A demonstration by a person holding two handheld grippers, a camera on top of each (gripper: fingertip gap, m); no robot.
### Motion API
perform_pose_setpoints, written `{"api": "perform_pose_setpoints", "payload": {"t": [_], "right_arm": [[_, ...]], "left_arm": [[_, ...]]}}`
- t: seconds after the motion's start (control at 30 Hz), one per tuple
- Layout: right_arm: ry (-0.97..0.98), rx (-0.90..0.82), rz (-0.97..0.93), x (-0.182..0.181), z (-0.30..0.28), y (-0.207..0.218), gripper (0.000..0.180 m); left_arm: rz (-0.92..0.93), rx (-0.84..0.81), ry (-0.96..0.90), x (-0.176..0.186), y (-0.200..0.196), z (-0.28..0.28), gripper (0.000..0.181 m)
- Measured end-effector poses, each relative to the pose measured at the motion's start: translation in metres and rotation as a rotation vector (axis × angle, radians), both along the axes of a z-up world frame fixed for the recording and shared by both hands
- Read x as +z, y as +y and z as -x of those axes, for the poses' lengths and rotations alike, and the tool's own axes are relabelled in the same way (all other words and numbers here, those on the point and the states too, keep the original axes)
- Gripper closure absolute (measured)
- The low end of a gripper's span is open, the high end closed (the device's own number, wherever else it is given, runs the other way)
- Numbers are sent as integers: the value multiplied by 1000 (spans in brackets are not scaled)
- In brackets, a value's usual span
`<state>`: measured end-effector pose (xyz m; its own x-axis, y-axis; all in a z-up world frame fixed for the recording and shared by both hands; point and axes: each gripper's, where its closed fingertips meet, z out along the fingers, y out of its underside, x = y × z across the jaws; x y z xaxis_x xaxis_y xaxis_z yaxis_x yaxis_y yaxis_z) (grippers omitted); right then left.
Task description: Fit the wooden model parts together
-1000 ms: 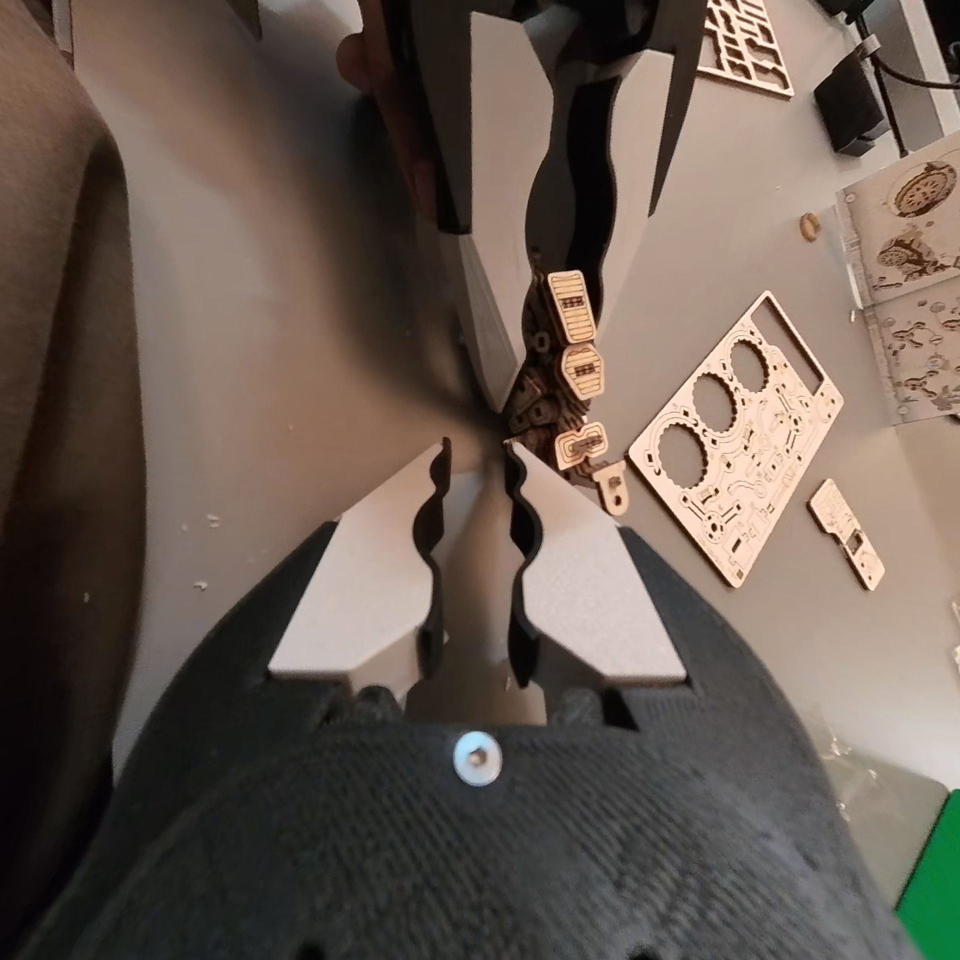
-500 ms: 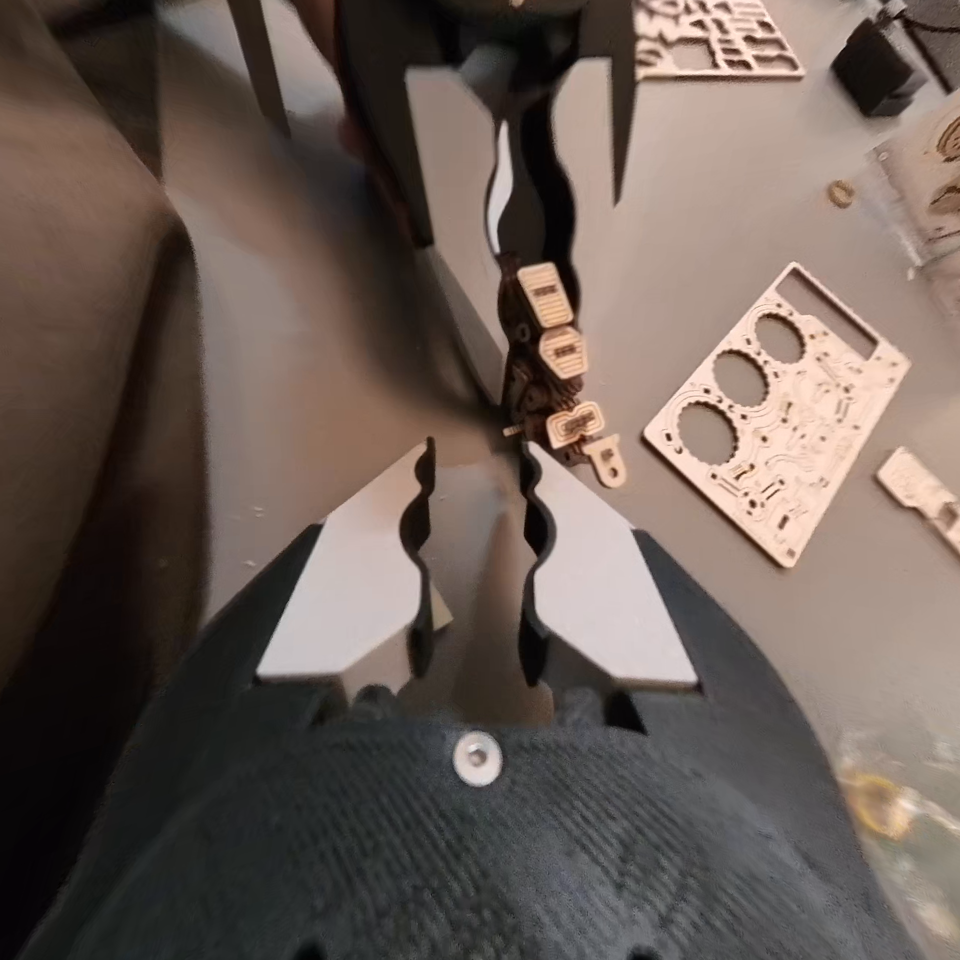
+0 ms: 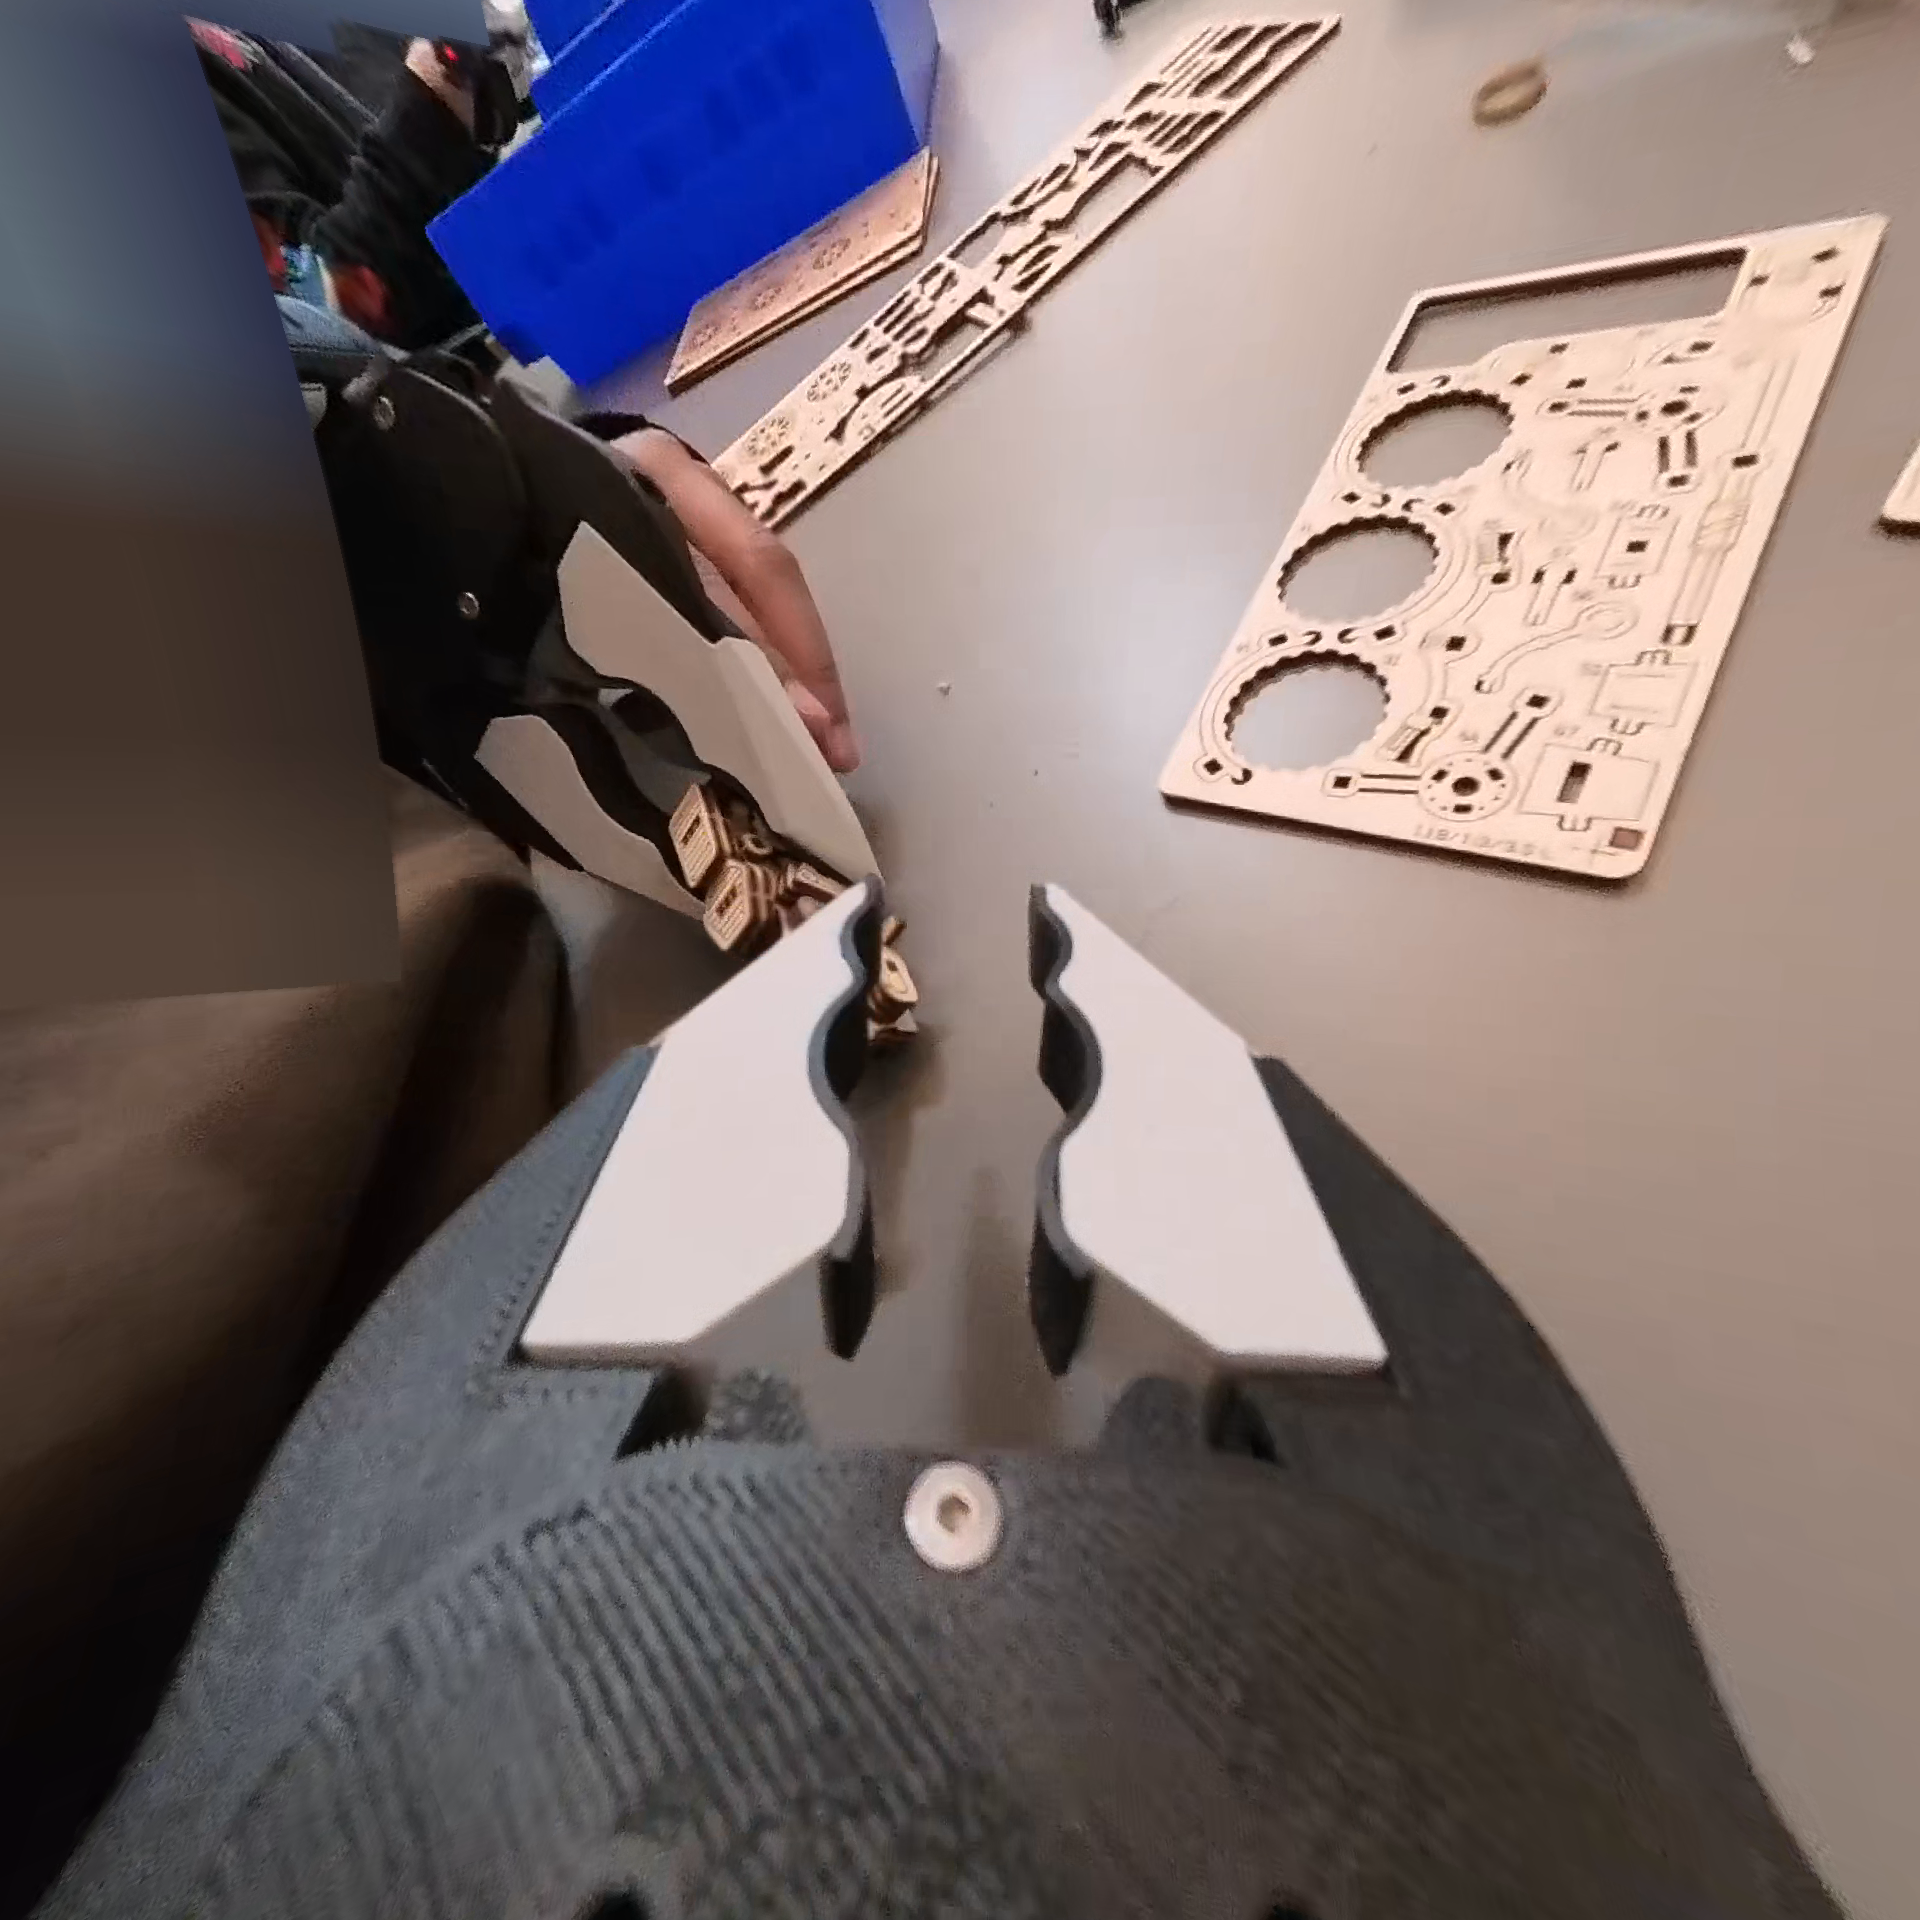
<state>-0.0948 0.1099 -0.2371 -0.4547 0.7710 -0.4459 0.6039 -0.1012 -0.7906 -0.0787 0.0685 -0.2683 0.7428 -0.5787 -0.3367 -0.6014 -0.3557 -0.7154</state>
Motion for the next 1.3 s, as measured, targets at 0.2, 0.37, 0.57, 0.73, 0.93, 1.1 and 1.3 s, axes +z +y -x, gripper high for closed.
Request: {"api": "perform_pose_setpoints", "payload": {"t": [0.2,0.37,0.57,0.73,0.93,1.1,1.3], "right_arm": [[-33,54,5,-6,-5,-8,164],[-67,93,17,-9,-9,-16,162],[-88,113,14,-13,-12,-19,162],[-95,112,12,-14,-11,-19,161],[-112,120,4,-17,-12,-20,159],[-128,127,-16,-21,-13,-22,160],[-123,122,-15,-20,-13,-21,159]], "left_arm": [[-36,-28,17,3,0,-4,153],[-63,-45,11,7,0,-8,153],[-86,-64,14,10,-1,-13,153],[-97,-69,10,12,-1,-14,153],[-77,-86,5,9,-3,-17,153],[-66,-100,3,8,-4,-21,153],[-62,-90,1,8,-3,-18,153]]}}
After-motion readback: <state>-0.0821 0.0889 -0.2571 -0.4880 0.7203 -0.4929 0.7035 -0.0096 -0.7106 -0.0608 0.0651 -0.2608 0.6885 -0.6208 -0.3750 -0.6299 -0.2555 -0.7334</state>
